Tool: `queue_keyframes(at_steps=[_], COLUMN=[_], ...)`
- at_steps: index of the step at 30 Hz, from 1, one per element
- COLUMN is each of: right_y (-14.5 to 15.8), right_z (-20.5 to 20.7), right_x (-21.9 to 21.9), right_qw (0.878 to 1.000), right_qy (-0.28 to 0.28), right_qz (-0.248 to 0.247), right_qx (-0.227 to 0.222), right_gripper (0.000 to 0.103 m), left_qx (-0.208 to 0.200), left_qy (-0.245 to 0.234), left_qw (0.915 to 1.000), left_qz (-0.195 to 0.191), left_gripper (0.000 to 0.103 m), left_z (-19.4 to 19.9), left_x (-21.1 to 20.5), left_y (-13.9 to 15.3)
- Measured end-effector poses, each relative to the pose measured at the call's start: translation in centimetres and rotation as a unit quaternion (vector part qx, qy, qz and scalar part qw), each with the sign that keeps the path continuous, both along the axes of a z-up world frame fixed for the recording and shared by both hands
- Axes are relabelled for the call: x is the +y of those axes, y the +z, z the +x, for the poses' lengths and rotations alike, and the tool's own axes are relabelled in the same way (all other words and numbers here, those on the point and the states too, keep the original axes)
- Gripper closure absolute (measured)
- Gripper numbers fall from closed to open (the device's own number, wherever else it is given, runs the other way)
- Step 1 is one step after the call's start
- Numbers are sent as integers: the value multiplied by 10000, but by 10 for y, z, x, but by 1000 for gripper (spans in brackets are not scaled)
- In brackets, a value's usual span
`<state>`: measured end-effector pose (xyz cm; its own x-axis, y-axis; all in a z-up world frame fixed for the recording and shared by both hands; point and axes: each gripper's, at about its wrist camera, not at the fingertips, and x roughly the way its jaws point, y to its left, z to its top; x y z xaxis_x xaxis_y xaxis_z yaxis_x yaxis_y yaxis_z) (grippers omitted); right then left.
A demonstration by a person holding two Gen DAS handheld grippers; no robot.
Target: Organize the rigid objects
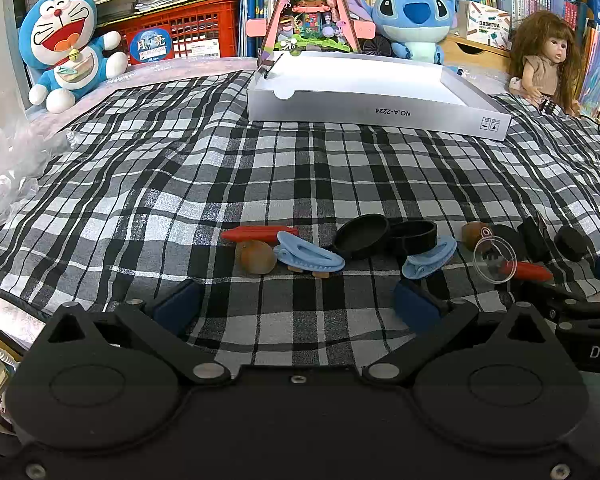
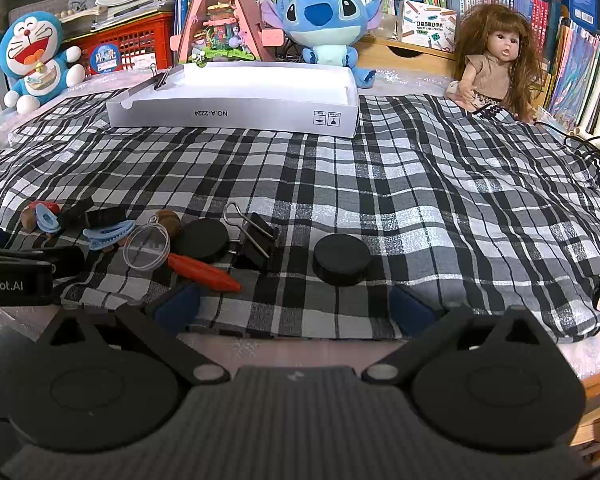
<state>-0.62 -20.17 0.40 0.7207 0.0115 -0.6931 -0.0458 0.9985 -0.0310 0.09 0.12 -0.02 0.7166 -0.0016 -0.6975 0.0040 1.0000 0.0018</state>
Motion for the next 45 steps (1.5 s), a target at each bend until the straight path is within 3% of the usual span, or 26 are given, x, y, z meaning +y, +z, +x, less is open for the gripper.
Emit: queue_keyframes(at_steps=[41, 45], right_y=[-1, 4], right_z=[-3, -12], right_x=[1, 2], right_qw=[9999, 9995], right_qy=[-18, 124], right_qz=[2, 52], right_qx=[-102, -272], right_gripper=[0, 0], left_qx=[-81, -138], left_qy=[-55, -89], left_qw=[10000, 9999], left_qz=[8, 19], left_gripper=[0, 0], left_z=[-6, -7], left_x=[5, 7], left_y=[2, 2])
